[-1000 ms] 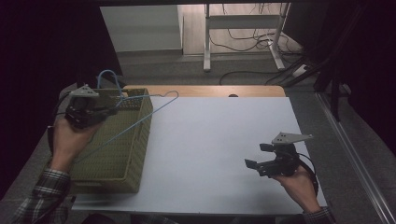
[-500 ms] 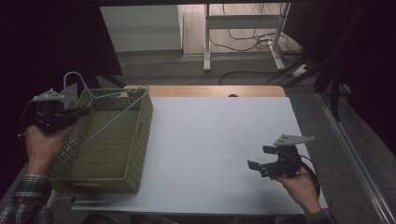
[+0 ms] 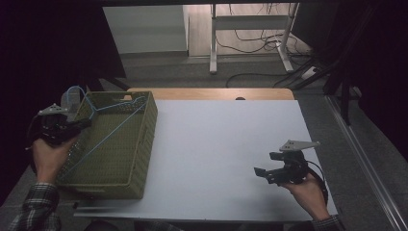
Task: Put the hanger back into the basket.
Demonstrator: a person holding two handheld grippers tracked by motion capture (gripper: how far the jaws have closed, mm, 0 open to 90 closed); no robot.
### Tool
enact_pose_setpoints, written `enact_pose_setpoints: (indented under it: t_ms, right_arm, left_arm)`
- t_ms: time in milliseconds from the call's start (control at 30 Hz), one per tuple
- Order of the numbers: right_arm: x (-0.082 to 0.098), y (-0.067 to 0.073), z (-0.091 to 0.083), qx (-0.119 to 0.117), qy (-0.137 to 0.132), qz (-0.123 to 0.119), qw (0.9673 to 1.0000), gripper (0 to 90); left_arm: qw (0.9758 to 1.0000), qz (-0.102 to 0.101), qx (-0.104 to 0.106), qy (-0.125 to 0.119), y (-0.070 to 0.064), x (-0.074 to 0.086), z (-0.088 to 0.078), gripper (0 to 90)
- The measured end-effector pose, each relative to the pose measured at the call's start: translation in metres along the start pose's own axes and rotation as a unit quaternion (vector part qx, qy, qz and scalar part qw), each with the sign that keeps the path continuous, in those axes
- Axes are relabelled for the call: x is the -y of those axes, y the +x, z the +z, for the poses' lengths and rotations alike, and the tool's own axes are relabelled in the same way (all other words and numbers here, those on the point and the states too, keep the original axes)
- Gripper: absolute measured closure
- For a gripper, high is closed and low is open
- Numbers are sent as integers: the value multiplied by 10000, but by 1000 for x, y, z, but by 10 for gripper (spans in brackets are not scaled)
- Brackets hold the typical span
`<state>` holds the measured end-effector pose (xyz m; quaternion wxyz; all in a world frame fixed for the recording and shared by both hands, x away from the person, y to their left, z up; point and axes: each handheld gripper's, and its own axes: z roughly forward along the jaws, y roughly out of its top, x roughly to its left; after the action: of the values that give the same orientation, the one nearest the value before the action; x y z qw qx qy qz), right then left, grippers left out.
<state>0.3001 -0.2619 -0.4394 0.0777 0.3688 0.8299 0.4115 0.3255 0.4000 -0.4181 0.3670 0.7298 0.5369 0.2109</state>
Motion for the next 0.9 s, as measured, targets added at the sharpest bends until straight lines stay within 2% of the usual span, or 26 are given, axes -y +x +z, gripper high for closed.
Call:
enact_pose_setpoints:
  t_ms: [67, 100, 133, 167, 200, 233, 267, 300, 333, 367, 400, 433, 467, 533, 567, 600, 633, 733, 767, 800, 833, 867, 900]
  right_arm:
    - [1, 0, 1, 7, 24, 0, 10000, 98]
    - [1, 0, 2, 8, 34, 2, 10000, 97]
    - [1, 0, 2, 8, 34, 2, 10000, 97]
    - [2, 1, 3, 14, 61, -18, 10000, 98]
    - [2, 1, 3, 14, 61, -18, 10000, 98]
    - [3, 1, 4, 17, 73, -27, 10000, 97]
    - [3, 0, 4, 16, 88, -27, 10000, 98]
    - [4, 0, 5, 17, 101, -23, 9999, 98]
    - [4, 0, 5, 17, 101, -23, 9999, 98]
    - [5, 0, 6, 18, 126, -42, 9999, 97]
    - [5, 0, 6, 18, 126, -42, 9999, 97]
    - [6, 1, 8, 20, 154, -71, 9999, 97]
    - [7, 1, 8, 31, 173, -88, 9998, 97]
    - [7, 1, 8, 38, 187, -105, 9998, 97]
    - [8, 2, 9, 85, 184, -125, 9997, 97]
    - [8, 2, 9, 85, 184, -125, 9997, 97]
    - [9, 2, 8, 93, 195, -138, 9997, 96]
    - [10, 3, 5, 122, 143, -124, 9997, 92]
    - [10, 3, 5, 122, 143, -124, 9997, 92]
    - [10, 3, 4, 126, 109, -107, 9998, 90]
    - [10, 3, 1, 127, 53, -117, 9998, 84]
    - [10, 4, 0, 131, 23, -118, 9998, 80]
    - [10, 4, -2, 133, 4, -111, 9999, 76]
  left_arm:
    - [10000, -16, 19, 55, 0, 1, 4, 875]
    - [9998, -25, 13, 196, -1, 4, 13, 874]
    - [9998, -25, 13, 196, -1, 4, 13, 874]
    - [9993, -97, 40, 364, 0, 7, 22, 874]
    - [9993, -97, 40, 364, 0, 7, 22, 873]
    - [9987, -103, -35, 507, 0, 10, 28, 873]
    - [9987, -103, -35, 507, 0, 10, 28, 872]
    - [9971, -148, -35, 750, 1, 11, 34, 870]
    - [9971, -148, -35, 750, 1, 11, 34, 868]
    - [9953, 39, -261, 936, -2, 11, 37, 865]
    - [9953, 39, -261, 936, -2, 11, 37, 860]
    - [9943, 26, -236, 1035, -2, 12, 40, 850]
    - [9940, 85, -341, 1035, -3, 12, 40, 815]
    - [9940, 115, -397, 1010, -4, 13, 39, 791]
    - [9944, 99, -417, 968, -5, 13, 38, 702]
    - [9952, 68, -383, 893, -5, 13, 36, 702]
    - [9962, 75, -362, 793, -7, 14, 32, 621]
    - [9971, 136, -318, 674, -12, 14, 28, 466]
    - [9978, 154, -246, 598, -15, 14, 25, 466]
    - [9984, 156, -168, 522, -18, 14, 22, 426]
    - [9992, 166, 78, 360, -25, 14, 16, 357]
    - [9992, 166, 78, 360, -25, 14, 16, 315]
    - [9990, 158, 362, 205, -33, 13, 10, 284]
